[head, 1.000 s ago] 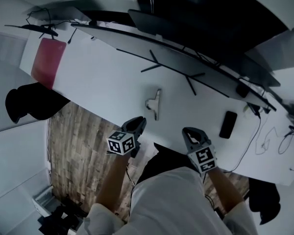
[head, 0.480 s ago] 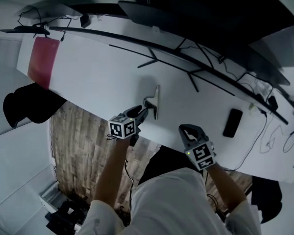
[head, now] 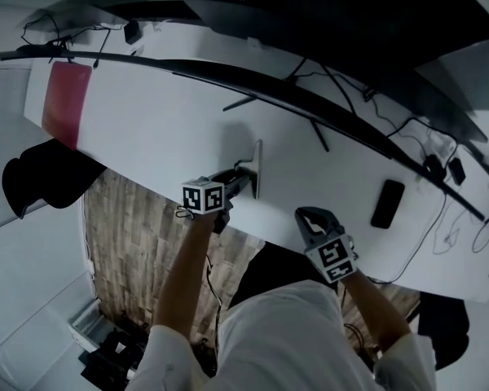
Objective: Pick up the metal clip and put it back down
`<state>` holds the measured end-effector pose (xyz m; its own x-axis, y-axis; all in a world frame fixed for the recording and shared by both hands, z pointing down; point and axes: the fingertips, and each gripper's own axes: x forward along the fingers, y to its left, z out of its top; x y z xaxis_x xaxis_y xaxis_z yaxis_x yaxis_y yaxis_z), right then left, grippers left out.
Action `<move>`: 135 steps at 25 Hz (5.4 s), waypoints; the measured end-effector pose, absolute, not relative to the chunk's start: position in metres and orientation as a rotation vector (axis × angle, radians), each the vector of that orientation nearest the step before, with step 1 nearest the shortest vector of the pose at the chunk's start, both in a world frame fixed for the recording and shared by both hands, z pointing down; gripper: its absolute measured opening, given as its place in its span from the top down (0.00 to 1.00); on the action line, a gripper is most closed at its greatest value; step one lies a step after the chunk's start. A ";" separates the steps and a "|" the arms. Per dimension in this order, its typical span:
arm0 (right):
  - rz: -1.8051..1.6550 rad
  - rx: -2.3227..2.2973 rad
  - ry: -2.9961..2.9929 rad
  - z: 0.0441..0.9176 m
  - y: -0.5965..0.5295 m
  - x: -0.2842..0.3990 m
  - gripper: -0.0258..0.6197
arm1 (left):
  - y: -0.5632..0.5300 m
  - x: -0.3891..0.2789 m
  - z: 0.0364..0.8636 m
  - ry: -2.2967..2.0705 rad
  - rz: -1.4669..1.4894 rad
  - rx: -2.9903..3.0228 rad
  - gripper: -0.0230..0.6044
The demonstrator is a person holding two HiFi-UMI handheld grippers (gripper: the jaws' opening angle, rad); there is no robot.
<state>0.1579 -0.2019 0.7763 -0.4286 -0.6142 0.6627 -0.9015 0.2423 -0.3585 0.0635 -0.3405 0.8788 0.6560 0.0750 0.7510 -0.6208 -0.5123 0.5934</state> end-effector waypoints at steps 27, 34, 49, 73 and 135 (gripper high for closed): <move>1.030 1.472 -2.097 0.770 -0.189 0.169 0.91 | -0.320 0.083 0.846 -0.338 0.713 1.858 0.91; 0.969 1.515 -2.083 0.747 -0.188 0.152 0.91 | -0.312 0.060 0.806 -0.324 0.687 1.905 0.91; 0.835 1.698 -1.950 0.690 -0.156 0.073 0.91 | -0.290 -0.039 0.723 -0.261 0.545 1.977 0.91; 0.699 2.020 -1.696 0.624 -0.045 -0.005 0.91 | -0.253 -0.161 0.661 -0.184 0.483 2.040 0.91; 0.615 2.101 -1.854 0.583 0.037 0.053 0.91 | -0.159 -0.147 0.584 -0.243 0.283 1.959 0.91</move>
